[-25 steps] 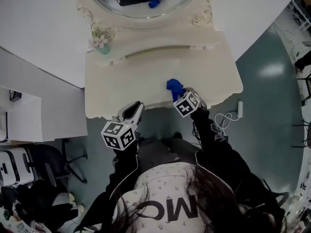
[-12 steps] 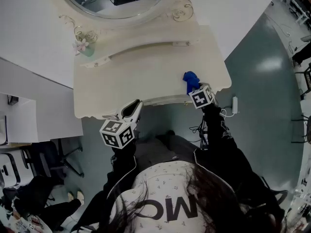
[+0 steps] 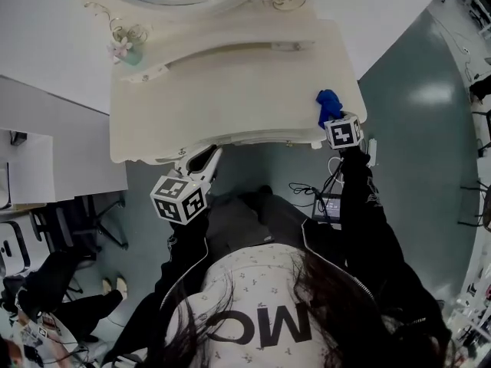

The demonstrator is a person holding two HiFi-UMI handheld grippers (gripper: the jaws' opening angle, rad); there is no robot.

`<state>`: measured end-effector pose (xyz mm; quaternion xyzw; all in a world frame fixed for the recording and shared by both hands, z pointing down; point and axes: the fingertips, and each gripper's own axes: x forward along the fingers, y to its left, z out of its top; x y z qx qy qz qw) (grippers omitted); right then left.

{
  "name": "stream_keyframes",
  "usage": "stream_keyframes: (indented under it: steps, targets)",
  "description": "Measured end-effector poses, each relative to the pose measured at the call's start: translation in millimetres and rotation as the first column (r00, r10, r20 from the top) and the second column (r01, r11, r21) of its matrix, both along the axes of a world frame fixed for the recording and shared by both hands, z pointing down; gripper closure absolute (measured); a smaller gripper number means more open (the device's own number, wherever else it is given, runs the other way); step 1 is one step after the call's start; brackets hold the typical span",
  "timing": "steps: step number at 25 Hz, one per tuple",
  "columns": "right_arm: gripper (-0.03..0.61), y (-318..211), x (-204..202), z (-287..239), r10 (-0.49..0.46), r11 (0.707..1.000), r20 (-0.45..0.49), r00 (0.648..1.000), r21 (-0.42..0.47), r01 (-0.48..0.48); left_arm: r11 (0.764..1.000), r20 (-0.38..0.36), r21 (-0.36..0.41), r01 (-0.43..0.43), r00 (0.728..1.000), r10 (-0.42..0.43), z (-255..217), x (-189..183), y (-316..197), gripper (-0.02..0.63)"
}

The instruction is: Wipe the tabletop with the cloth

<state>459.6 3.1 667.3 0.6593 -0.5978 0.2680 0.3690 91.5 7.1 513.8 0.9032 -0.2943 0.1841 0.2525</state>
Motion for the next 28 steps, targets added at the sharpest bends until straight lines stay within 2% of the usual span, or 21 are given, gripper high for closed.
stream_keyframes:
  steps: [9,12,15,21,28]
  targets:
    - [0.486,2,7,7,0.03,0.999,0.004,1.0,-0.015,-0.03,0.999,0.026,-0.023,0.038,0.999,-0.037,9,-19,12,0.568]
    - [0.485,6,2,-1,0.056,0.998,0.017,0.998,0.01,-0.057,0.999,0.023,-0.023,0.028,0.999,-0.028,9,-21,18,0.568]
    - [0.486,5,-14,-17,0.069,0.995,0.071,0.995,0.061,-0.073,1.0,0.016,-0.015,0.018,1.0,-0.018,4,-22,22,0.568]
    - [0.485,-2,-85,-59,-0.026,0.982,0.199,0.98,0.19,-0.012,1.0,0.008,-0.001,0.022,1.0,-0.022,-2,-44,27,0.568]
    - [0.486,14,-216,-109,-0.164,0.958,0.3,0.94,0.277,0.079,0.999,-0.046,0.014,0.047,0.998,-0.046,-14,-105,34,0.568]
